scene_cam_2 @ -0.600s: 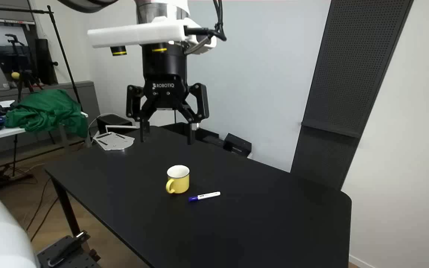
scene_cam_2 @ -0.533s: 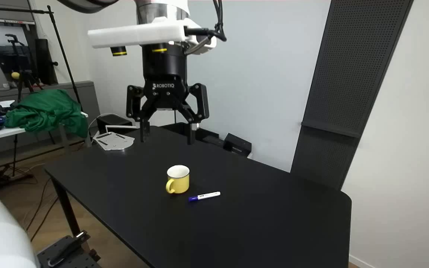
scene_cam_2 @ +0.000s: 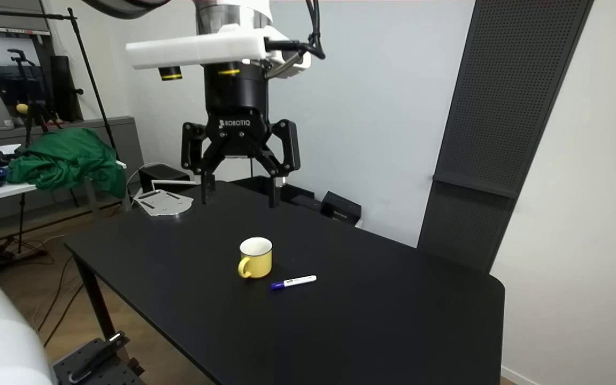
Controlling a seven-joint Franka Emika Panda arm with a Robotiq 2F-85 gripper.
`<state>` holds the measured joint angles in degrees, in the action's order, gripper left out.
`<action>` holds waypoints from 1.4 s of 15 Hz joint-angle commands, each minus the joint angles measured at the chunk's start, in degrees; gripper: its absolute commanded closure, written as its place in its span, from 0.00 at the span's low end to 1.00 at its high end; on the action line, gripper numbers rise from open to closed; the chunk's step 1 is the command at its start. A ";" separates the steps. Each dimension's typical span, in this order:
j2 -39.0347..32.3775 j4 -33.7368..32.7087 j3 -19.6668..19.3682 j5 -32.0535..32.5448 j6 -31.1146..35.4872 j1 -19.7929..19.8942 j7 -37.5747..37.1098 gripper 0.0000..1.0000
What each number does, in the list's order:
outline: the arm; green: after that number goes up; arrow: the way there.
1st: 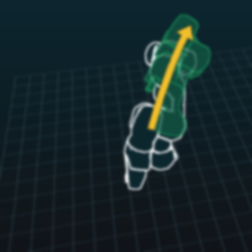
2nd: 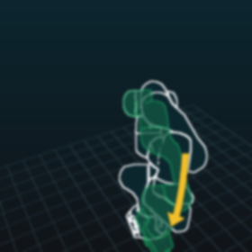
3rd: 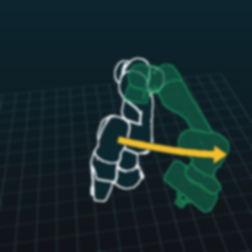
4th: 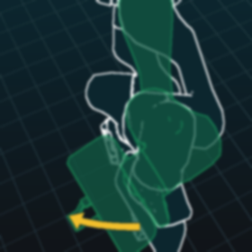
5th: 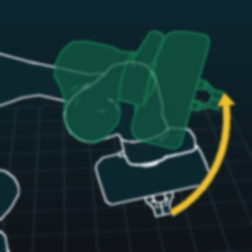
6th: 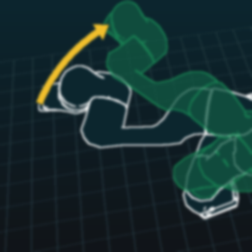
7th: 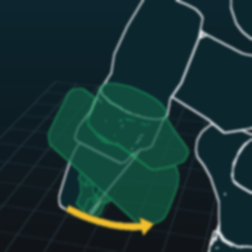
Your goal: Put the blue marker in the yellow mug
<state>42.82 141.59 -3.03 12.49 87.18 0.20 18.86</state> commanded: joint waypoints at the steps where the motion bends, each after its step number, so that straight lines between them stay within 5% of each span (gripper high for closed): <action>1: 0.00 -0.14 -0.95 0.50 -0.27 -1.33 -0.69 0.00; 5: -1.45 -0.28 -0.57 2.67 4.37 -0.06 -3.89 0.00; 11: -11.68 -1.43 -0.99 6.08 25.76 4.40 -14.97 0.00; 15: -21.45 -4.17 -0.56 2.68 38.92 6.92 -23.80 0.00; 21: -32.30 -7.27 1.94 -4.75 48.57 4.27 -28.24 0.00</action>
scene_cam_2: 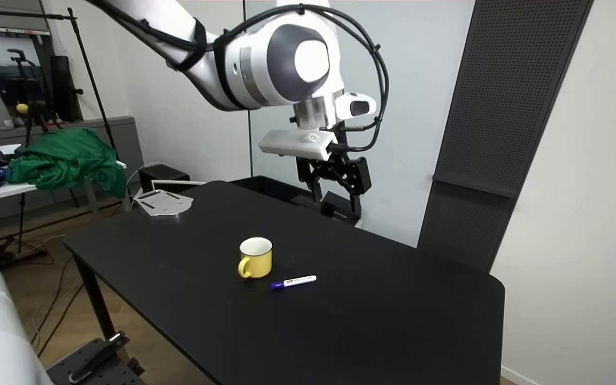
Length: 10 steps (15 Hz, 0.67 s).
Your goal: Put the blue marker in the yellow mug
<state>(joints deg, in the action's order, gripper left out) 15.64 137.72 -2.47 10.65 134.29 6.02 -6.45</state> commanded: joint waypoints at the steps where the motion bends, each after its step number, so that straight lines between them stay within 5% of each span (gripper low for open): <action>1: -6.29 -3.83 1.87 -4.02 0.90 -2.38 -1.78 0.00; 10: -8.00 -2.69 2.21 -2.29 4.47 -2.21 -4.65 0.00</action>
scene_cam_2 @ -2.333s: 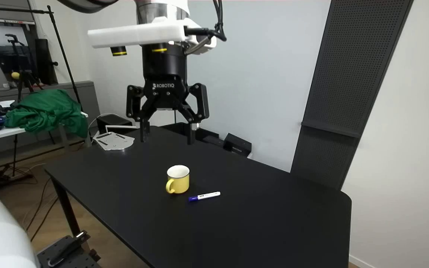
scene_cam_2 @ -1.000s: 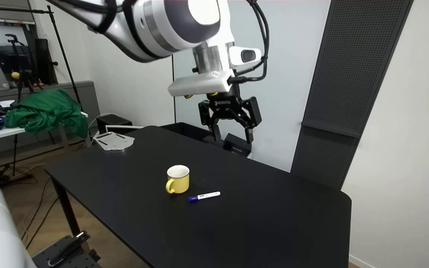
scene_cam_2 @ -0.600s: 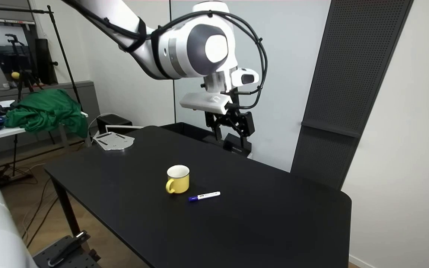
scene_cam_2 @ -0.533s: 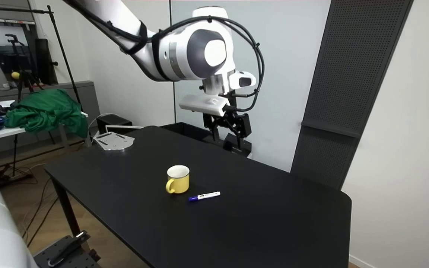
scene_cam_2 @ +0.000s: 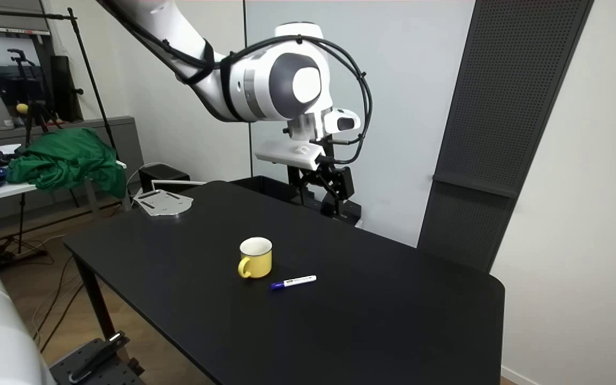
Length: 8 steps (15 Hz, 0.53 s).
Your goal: Put the blue marker in the yellow mug
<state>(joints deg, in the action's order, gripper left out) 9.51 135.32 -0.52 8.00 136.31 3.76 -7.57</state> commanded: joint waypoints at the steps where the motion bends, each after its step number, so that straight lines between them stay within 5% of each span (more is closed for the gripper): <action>1: -2.93 -0.39 0.15 -0.80 3.53 -0.12 -3.88 0.00; 8: -15.81 -2.99 -0.41 -6.86 11.87 -0.87 -9.34 0.00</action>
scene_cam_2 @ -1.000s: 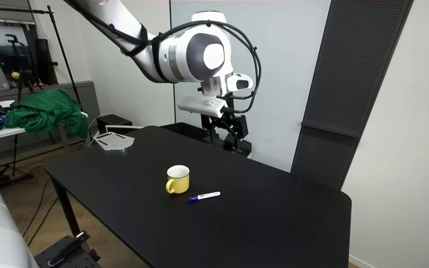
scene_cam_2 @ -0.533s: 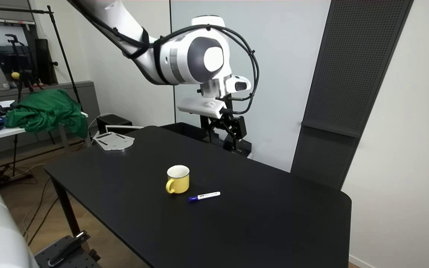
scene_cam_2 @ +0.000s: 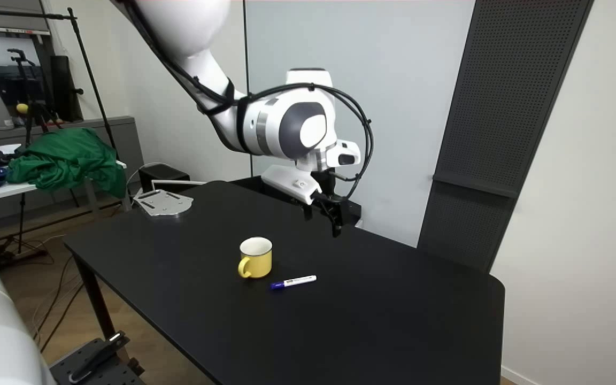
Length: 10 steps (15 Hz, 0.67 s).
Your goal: Put the blue marker in the yellow mug
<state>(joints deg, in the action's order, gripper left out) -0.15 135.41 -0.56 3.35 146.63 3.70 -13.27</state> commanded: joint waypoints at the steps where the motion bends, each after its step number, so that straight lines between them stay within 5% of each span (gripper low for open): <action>1: -7.98 -3.73 -0.49 -2.15 1.81 -1.09 -4.69 0.00; 10: -20.17 -8.93 -0.07 -6.57 4.58 -5.43 -8.00 0.00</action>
<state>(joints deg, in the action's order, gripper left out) -17.04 129.24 -0.55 -0.33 150.15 -0.37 -19.72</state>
